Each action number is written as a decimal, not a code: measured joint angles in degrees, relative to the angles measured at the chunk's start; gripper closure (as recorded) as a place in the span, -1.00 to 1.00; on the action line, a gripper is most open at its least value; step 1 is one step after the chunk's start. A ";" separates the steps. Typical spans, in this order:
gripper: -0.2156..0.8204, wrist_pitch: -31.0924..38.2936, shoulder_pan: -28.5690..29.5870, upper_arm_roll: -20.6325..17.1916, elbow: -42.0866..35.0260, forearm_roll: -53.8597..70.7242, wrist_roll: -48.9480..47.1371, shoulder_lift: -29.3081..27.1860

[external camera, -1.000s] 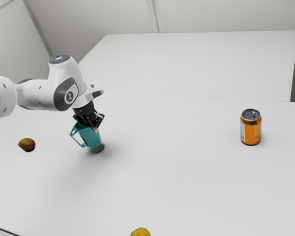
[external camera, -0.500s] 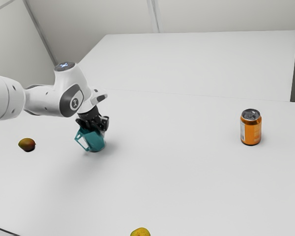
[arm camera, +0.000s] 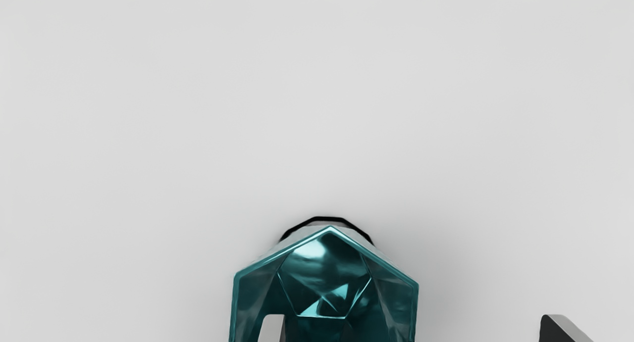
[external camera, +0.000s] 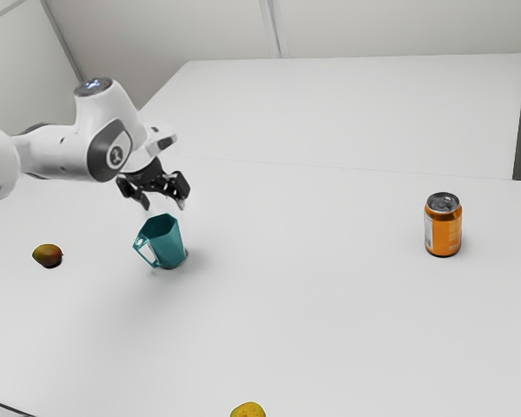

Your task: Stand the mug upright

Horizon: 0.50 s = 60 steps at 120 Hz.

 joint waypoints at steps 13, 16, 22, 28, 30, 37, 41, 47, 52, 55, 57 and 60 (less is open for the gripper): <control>-0.53 -3.64 0.03 -0.03 2.76 0.04 -0.05 -1.71; -0.53 -4.70 0.02 -0.04 3.69 0.05 -0.03 -1.87; -0.54 -7.02 0.00 -0.09 5.83 0.20 0.01 -2.05; -0.55 -9.43 0.00 -0.16 8.03 0.48 0.04 -2.26; -0.56 -10.17 -0.01 -0.19 8.65 0.55 0.05 -2.34; -0.56 -12.77 0.19 -0.49 10.86 0.74 0.09 -2.55; -0.57 -14.28 0.50 -0.86 12.17 0.87 0.11 -2.61; -0.57 -16.68 0.89 -1.36 14.46 1.04 0.14 -2.64; -0.57 -18.65 1.02 -1.57 16.17 1.14 0.16 -2.67; -0.57 -19.81 1.07 -1.67 17.25 1.18 0.17 -2.70; -0.57 -20.59 1.08 -1.71 17.95 1.21 0.18 -2.71; -0.57 -21.72 1.12 -1.80 18.91 1.25 0.19 -2.73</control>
